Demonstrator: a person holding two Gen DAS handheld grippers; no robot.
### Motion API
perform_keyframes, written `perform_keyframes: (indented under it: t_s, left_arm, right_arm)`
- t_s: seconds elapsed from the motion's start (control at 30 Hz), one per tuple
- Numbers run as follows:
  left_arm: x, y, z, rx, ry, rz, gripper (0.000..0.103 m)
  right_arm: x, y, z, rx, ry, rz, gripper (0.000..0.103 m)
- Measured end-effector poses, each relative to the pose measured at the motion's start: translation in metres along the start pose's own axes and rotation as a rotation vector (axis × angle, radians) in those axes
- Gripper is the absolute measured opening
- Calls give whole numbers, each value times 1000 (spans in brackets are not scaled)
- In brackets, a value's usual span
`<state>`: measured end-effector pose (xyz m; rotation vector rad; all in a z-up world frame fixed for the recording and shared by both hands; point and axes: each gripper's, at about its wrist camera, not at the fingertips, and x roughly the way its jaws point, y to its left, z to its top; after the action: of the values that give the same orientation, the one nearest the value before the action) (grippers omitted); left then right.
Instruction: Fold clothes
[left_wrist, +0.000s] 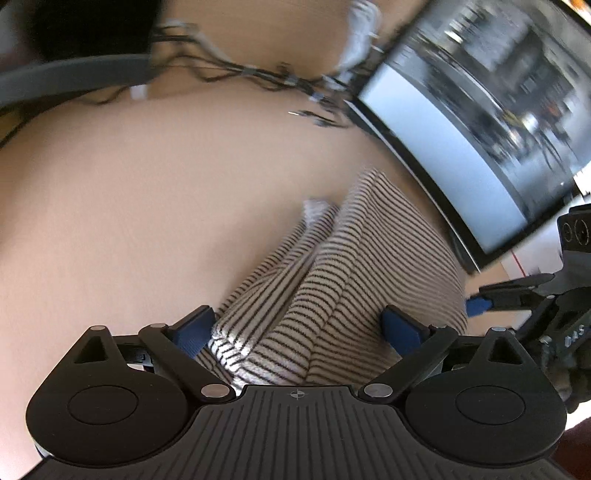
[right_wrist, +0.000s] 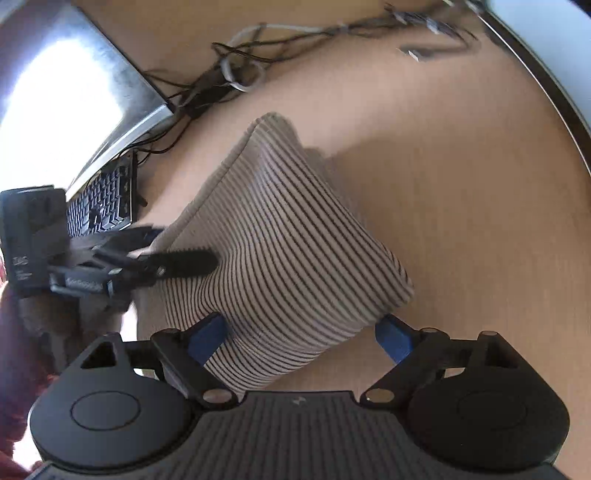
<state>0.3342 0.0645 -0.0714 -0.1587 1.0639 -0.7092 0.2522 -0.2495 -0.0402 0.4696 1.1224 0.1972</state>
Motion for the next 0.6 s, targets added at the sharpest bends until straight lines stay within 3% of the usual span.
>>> perform_keyframes:
  t_s: [0.23, 0.37, 0.6]
  left_arm:
    - [-34, 25, -25, -194, -47, 39, 99]
    - [-35, 14, -34, -210, -50, 60, 98]
    - [-23, -16, -36, -232, -46, -22, 97]
  right_arm:
    - [31, 20, 54, -99, -80, -27, 89]
    - [44, 33, 72, -139, -133, -50, 89]
    - [34, 31, 82, -172, -190, -89, 90]
